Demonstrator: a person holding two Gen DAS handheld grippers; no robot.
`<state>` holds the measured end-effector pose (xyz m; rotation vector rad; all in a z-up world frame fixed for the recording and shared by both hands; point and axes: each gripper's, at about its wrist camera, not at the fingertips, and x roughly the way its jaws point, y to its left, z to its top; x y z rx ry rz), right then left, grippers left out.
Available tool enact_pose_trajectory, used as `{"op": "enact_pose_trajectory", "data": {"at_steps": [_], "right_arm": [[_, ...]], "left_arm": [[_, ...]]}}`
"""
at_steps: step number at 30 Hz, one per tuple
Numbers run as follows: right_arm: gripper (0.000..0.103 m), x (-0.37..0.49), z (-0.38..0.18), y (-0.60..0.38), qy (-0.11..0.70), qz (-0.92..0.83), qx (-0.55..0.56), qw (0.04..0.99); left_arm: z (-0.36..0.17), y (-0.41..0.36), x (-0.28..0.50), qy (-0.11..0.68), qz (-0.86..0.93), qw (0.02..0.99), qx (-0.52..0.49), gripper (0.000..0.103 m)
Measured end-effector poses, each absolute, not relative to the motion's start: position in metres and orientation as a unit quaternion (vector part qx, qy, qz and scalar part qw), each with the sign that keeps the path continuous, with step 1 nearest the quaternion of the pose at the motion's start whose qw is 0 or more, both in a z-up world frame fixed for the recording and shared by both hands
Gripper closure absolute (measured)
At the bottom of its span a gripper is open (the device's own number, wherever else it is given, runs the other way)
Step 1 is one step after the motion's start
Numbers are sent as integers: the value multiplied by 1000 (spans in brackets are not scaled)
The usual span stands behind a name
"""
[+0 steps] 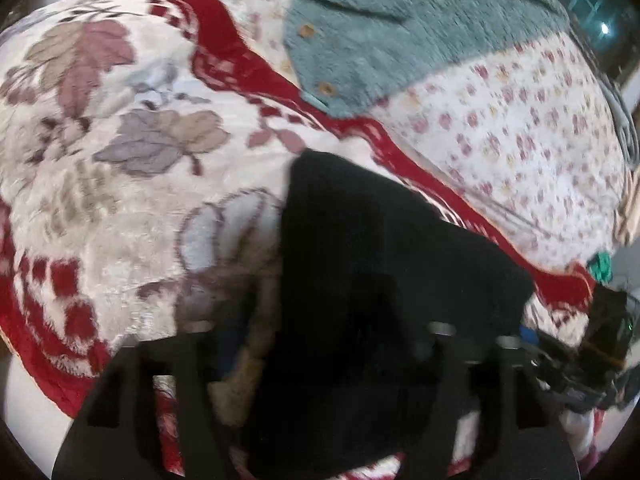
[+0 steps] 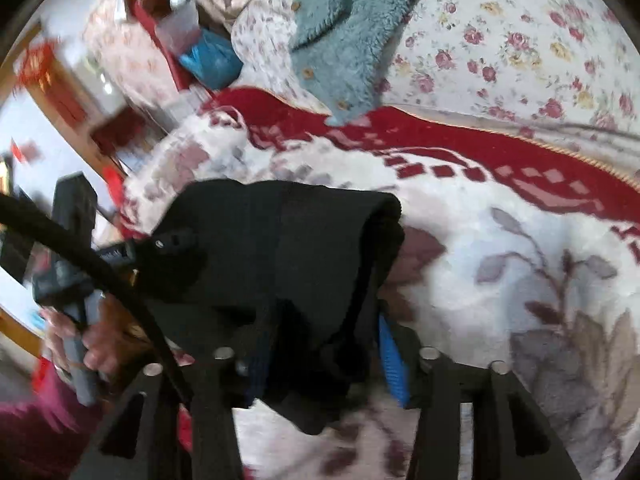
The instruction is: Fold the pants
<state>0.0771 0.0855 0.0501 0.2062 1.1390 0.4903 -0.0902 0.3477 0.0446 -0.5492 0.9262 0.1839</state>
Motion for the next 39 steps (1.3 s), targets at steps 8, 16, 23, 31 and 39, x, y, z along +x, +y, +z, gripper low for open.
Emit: {"op": "enact_pose_trajectory", "data": {"at_steps": [8,16,23,31,39], "right_arm": [[46,69,75,69,507,216,114,827],[45,65,118,112,453,228,33,861],[40,65,113,131,447,228,46,864],[40,56,112,133,449,229,46,863],[40,50,112,134,452,237,60,858]], "left_arm": [[59,346,-99,430,109,863,-242,23],[97,315,-112,393,147,892,-169,23],[111,291,-116,380,157,902,-134,23],[113,279,-122,386,161,899,-134,23],[114,269,-125,387,166,898,-128,23]]}}
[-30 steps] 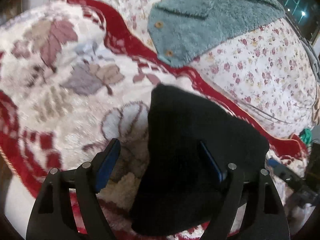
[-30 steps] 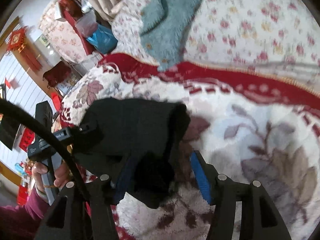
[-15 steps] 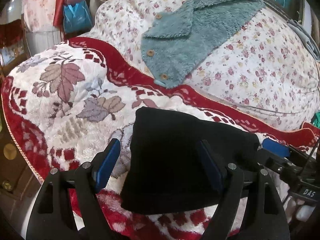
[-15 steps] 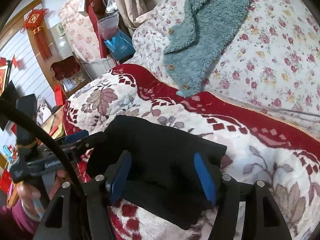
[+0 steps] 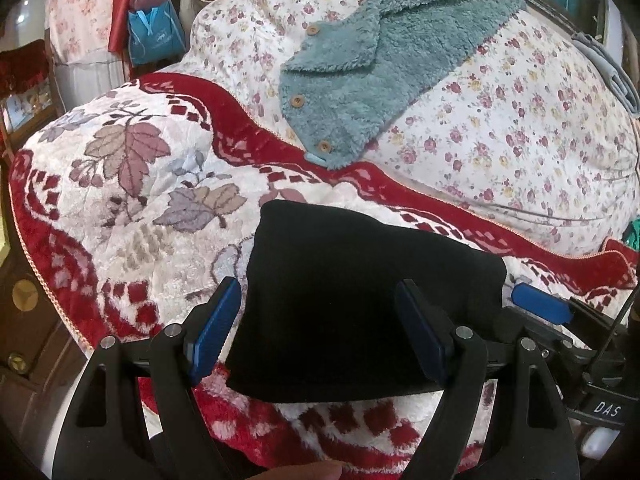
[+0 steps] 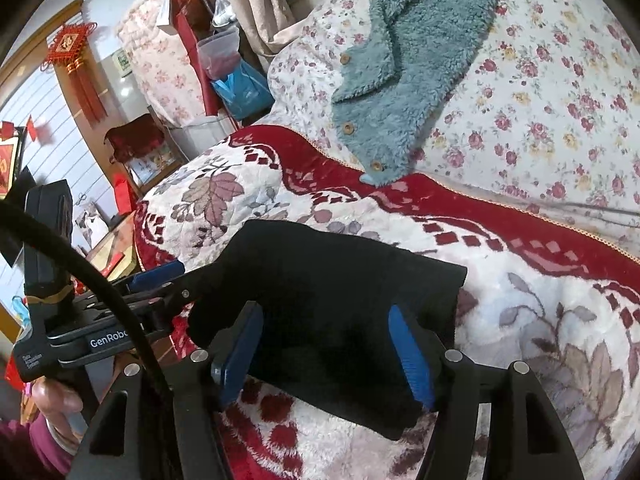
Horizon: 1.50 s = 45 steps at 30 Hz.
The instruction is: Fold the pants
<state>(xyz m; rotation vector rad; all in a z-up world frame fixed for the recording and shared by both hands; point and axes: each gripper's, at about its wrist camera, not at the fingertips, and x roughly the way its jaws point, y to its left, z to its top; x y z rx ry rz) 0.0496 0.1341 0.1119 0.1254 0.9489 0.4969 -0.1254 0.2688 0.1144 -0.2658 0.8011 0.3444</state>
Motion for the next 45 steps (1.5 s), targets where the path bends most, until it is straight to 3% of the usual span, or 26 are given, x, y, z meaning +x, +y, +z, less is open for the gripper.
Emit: {"op": "enact_pose_trajectory", "data": {"at_steps": [45], "right_arm": [[39,46,102,137,472,248,85,842]], "left_arm": [[108,263,-131,400,168,892,-127,23]]}}
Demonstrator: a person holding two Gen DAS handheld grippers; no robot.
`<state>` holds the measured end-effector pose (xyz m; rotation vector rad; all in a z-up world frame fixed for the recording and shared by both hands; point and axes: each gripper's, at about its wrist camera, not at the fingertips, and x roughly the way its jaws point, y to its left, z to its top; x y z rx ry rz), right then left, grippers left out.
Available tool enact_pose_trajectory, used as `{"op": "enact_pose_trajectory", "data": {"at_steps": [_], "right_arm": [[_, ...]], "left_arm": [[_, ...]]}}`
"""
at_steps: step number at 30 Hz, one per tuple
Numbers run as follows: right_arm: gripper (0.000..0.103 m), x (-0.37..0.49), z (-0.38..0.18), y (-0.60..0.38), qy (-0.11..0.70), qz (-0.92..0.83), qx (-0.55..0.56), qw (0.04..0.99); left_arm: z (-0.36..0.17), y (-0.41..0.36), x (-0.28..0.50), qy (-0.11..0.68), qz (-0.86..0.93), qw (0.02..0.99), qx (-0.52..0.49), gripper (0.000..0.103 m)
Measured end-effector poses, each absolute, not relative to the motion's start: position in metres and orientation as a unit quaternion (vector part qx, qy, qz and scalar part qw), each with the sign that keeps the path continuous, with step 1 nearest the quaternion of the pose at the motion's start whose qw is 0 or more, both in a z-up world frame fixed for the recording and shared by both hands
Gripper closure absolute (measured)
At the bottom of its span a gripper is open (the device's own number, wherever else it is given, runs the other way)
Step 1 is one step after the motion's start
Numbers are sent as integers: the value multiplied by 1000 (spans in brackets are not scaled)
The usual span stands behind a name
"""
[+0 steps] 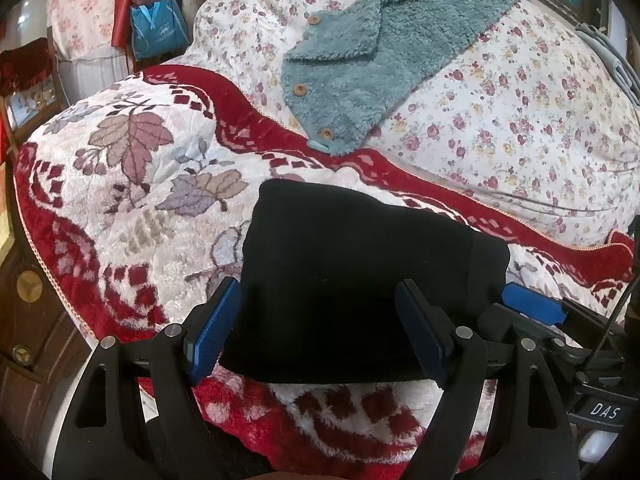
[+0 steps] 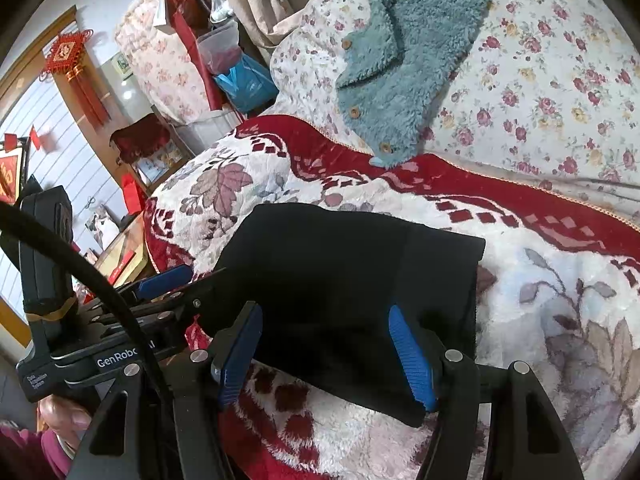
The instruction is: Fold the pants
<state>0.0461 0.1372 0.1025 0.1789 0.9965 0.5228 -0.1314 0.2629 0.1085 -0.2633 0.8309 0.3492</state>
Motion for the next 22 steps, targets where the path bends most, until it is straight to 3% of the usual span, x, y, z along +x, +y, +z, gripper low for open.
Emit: {"op": "enact_pose_trajectory", "data": {"at_steps": [22], "right_arm": [[39,43,99,136,473,245,92,841]], "left_arm": [[110,257,-134,388,171,900,-102,23]]}}
